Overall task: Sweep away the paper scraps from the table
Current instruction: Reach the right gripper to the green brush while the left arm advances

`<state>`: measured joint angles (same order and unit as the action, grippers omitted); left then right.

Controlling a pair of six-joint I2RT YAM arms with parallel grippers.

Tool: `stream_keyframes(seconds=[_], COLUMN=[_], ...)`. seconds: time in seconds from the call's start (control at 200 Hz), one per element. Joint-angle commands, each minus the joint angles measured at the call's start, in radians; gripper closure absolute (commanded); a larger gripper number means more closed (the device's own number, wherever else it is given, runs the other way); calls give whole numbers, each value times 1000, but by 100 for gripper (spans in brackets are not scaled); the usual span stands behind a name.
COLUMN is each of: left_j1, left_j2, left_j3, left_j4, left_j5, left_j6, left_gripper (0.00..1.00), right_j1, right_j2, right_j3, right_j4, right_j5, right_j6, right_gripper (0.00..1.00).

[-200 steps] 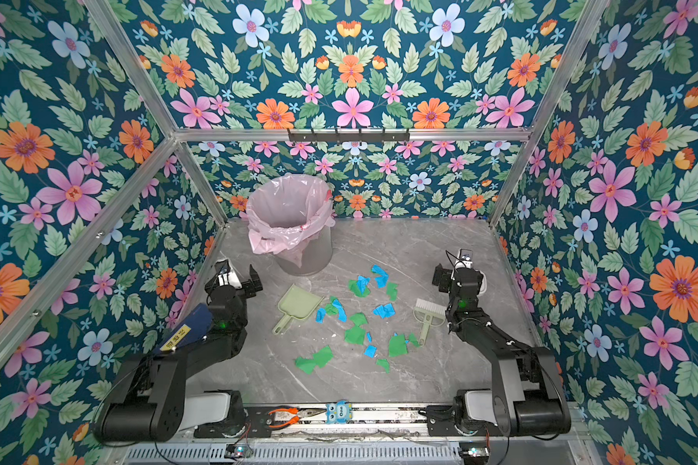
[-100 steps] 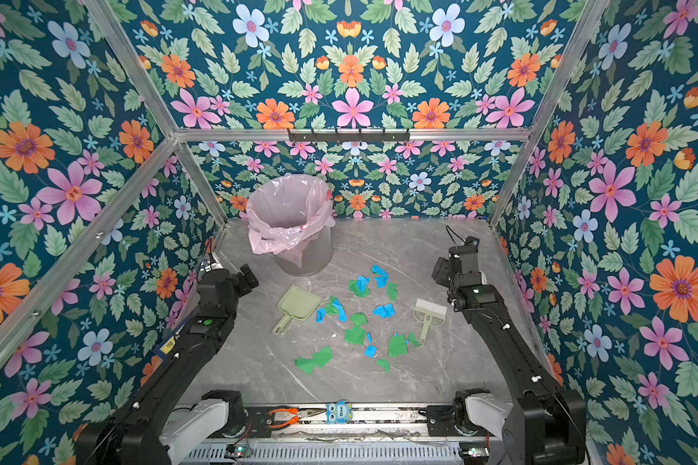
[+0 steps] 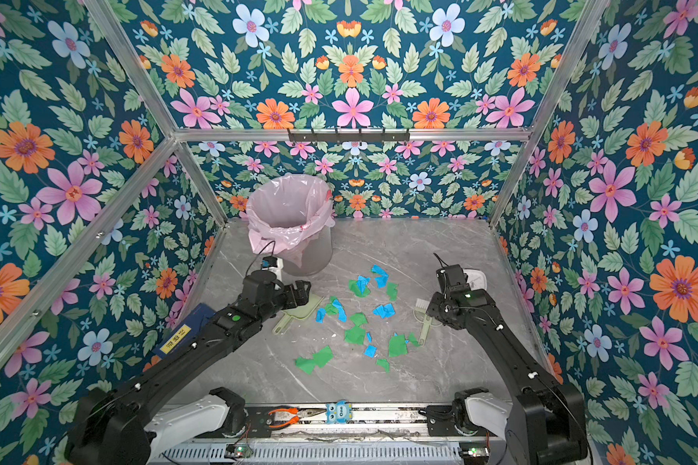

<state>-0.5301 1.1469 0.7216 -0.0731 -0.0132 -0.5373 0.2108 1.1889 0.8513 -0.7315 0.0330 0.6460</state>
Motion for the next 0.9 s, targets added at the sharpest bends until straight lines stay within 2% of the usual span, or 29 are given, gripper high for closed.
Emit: stream_keyframes(seconds=[0.0,0.09,0.25,0.5,0.895], left_j1=[-31,-49,-59,-61,-65], left_j2=[71,115,164,179,212], left_j3=[46,67,87,89,112], left_j4=[92,138,177,193,193], left_j5=[19,48,70,68,78], left_j6=[-10,-6,1,6,18], left_gripper=[4,5,6,6,7], right_j1=[18,18,18,16,2], right_j2=[54,90,173,325,387], right_j3=[-4,-30,4,75,42], right_j4=[15,72,138,137,158], right_j5=[-11,-19,-34,-38,-54], right_j6=[31,22,-44,-100,-117], right_gripper=[45,51,54,54,54])
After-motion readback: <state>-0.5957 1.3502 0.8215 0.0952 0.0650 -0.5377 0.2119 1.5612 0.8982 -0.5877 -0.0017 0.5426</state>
